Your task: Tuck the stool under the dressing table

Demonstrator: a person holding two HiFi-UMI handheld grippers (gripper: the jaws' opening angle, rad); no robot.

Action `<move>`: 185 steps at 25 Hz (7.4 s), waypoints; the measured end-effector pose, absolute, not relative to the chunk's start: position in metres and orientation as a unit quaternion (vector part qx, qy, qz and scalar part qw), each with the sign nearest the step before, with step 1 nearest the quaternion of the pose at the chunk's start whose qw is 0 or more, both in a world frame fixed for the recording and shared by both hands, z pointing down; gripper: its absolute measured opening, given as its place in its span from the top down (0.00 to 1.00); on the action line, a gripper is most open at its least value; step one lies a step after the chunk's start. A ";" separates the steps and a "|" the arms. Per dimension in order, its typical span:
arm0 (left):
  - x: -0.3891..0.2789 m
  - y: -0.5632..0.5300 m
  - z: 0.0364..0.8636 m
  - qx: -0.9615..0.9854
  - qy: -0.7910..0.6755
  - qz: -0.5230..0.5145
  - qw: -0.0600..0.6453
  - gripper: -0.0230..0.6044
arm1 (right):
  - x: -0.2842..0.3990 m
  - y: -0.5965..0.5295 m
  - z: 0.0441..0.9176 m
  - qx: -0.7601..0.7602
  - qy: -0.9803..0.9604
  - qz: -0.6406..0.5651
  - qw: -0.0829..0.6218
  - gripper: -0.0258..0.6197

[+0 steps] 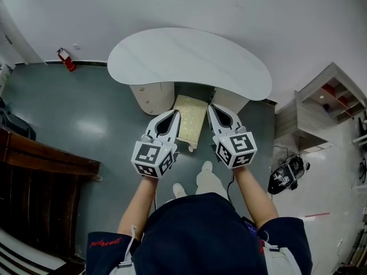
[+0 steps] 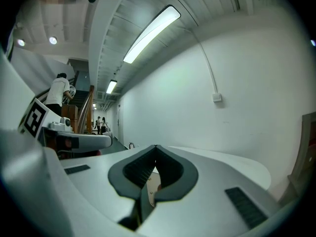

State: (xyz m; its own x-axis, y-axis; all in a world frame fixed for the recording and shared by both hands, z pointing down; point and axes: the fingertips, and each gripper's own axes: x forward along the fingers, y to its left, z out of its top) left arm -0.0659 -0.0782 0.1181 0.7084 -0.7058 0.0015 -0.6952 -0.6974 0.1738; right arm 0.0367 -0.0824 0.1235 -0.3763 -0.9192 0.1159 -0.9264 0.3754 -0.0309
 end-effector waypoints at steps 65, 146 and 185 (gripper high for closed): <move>0.041 -0.290 0.345 0.910 -0.406 0.011 0.083 0.94 | 0.120 -0.295 0.336 0.511 -0.856 0.059 0.044 0.94; -0.014 -0.231 0.657 0.941 -0.324 0.084 -0.055 0.94 | 0.071 -0.230 0.659 0.521 -0.842 -0.008 0.140 0.94; -0.035 -0.182 0.771 0.889 -0.225 0.327 -0.228 0.76 | 0.022 -0.155 0.765 0.438 -0.835 0.031 0.331 0.71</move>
